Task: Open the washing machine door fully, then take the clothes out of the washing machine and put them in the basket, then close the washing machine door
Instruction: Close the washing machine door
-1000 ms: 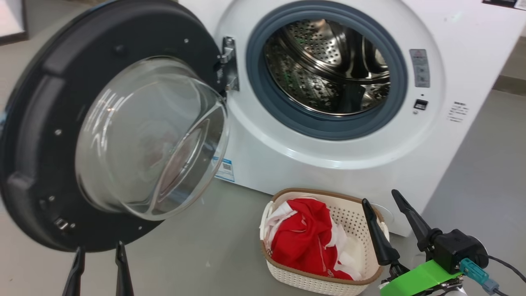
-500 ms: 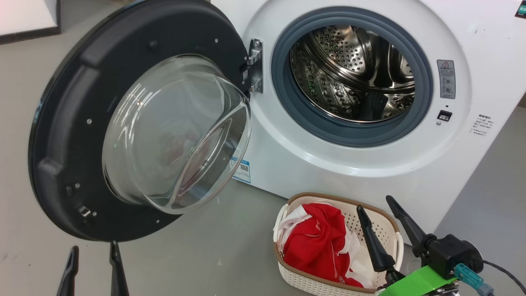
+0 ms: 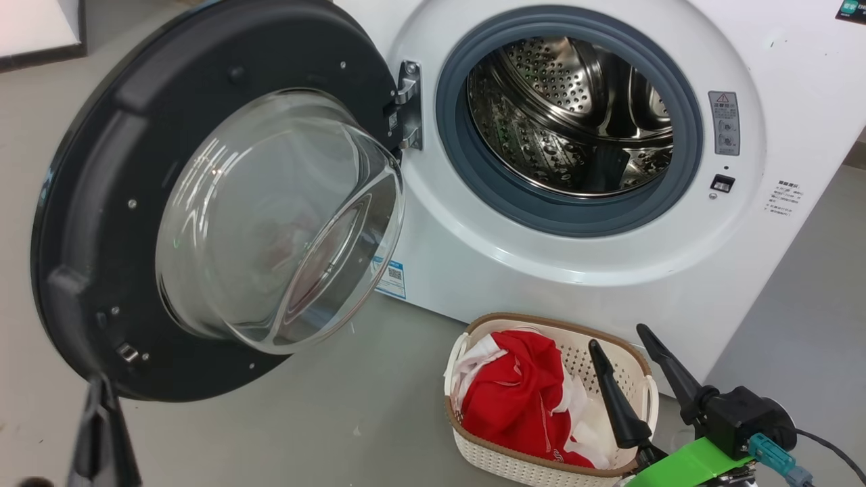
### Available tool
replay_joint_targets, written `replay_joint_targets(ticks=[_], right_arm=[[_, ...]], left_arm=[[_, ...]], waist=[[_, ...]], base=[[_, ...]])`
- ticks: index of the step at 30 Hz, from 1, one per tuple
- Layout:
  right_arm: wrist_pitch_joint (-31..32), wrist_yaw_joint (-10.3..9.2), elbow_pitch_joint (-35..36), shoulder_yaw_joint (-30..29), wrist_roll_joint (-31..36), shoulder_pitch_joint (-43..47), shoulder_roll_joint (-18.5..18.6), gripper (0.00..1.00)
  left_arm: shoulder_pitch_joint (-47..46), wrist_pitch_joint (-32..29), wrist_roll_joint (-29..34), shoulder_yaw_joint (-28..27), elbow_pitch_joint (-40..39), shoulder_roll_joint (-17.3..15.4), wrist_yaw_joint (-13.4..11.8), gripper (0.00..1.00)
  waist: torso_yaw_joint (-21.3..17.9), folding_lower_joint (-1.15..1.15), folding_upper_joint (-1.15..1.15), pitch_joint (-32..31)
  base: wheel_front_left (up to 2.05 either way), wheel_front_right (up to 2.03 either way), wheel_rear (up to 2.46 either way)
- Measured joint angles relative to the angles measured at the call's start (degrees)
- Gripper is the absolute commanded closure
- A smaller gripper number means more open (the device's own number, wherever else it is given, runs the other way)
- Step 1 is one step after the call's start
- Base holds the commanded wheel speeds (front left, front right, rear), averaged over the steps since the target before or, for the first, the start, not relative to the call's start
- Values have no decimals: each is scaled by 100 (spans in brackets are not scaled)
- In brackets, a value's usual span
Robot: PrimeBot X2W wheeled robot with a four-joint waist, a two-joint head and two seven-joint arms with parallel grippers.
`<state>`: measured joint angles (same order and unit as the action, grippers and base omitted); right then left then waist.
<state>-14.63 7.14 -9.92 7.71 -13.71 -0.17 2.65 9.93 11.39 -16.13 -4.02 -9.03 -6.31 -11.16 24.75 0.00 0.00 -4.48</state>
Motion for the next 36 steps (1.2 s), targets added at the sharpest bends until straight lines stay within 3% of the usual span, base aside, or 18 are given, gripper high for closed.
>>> replay_joint_targets(ticks=[6,10,14,20,25,31,36], right_arm=[[0,0,-40,-70,10,1,-1,0],[0,0,-69,-77,11,1,0,0],[0,0,-116,-88,18,1,-2,0],[0,0,-148,-134,64,2,-3,0],[0,0,-181,-203,66,4,-4,0],[0,0,-221,-296,66,24,-5,0],[0,0,-246,-285,70,68,-8,0]], left_arm=[[-851,142,-488,-528,-41,-151,120,100],[-1386,190,-1123,-899,144,-171,332,100],[-2024,188,-1835,-1293,744,-259,568,100],[-3008,-35,-2584,-1673,1627,-479,724,100],[-3832,-597,-3449,-2097,2548,-601,676,100],[-4685,-1475,-4258,-2450,3828,-767,276,100],[-4999,-2084,-4290,-2327,4778,-1056,74,100]], waist=[[-39,0,0,23],[-96,0,0,21],[-151,0,0,16],[-214,0,0,-17],[-255,0,0,-53],[-277,0,0,-102],[-306,0,0,-137]], base=[[0,0,0],[0,0,0],[0,0,0],[0,0,0],[0,0,0],[0,0,0],[0,0,0]])
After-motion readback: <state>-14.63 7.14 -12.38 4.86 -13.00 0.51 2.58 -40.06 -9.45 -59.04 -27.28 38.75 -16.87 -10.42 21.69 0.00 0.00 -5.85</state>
